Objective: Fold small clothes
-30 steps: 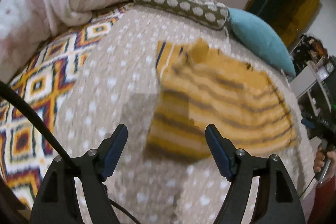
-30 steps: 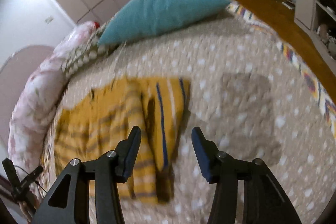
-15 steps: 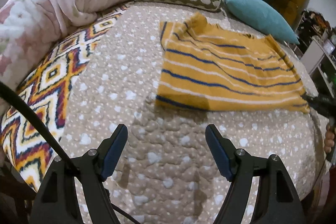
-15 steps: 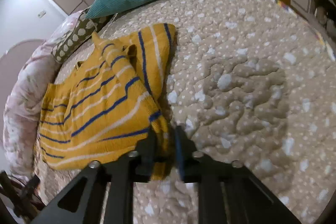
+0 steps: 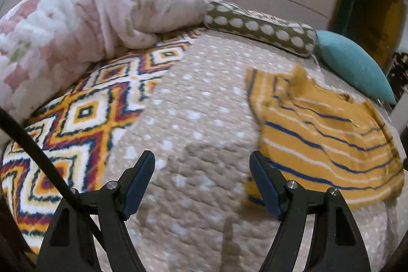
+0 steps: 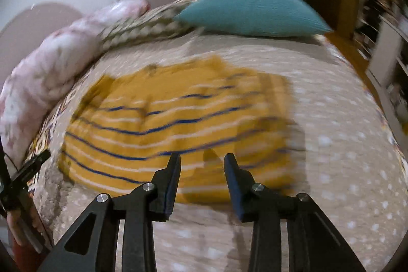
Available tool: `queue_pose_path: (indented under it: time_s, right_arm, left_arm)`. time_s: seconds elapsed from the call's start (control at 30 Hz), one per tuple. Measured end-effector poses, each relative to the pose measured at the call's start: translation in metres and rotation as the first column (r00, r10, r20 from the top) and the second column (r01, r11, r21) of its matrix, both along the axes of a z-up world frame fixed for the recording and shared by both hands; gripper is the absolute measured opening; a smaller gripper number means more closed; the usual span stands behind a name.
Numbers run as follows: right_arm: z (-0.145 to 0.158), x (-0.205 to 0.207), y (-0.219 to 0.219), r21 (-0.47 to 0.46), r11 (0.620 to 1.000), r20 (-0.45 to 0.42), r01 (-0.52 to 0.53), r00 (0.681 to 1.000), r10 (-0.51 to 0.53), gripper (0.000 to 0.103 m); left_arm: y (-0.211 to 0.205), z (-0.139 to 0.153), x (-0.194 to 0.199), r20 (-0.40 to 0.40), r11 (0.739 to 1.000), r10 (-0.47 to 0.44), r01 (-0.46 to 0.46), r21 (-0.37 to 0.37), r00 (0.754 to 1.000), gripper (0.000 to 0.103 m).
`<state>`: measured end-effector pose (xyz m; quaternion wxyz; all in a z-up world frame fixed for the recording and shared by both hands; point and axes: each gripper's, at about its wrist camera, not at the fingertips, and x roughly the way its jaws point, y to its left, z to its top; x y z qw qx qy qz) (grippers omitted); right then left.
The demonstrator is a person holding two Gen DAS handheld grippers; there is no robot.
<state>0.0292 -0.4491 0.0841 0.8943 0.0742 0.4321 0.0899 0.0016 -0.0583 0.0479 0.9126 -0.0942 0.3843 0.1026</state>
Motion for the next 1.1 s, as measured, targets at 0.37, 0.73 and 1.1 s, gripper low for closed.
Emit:
queue_pose_path:
  time_s: [0.37, 0.73, 1.1]
  right_arm:
    - [-0.030, 0.136, 0.231, -0.102, 0.979, -0.034, -0.177, 0.984, 0.174, 0.038]
    - [-0.036, 0.198, 0.296, -0.266, 0.942, -0.098, -0.205, 0.978, 0.185, 0.046]
    - [-0.011, 0.110, 0.110, -0.158, 0.985, -0.071, -0.066, 0.996, 0.055, 0.051]
  left_arm:
    - [0.044, -0.029, -0.008, -0.049, 0.987, -0.037, 0.029, -0.157, 0.998, 0.076]
    - [0.043, -0.035, -0.001, -0.083, 0.988, -0.053, 0.040, -0.150, 0.995, 0.077]
    - [0.032, -0.011, -0.022, -0.002, 0.996, -0.001, 0.001, -0.094, 1.000, 0.077]
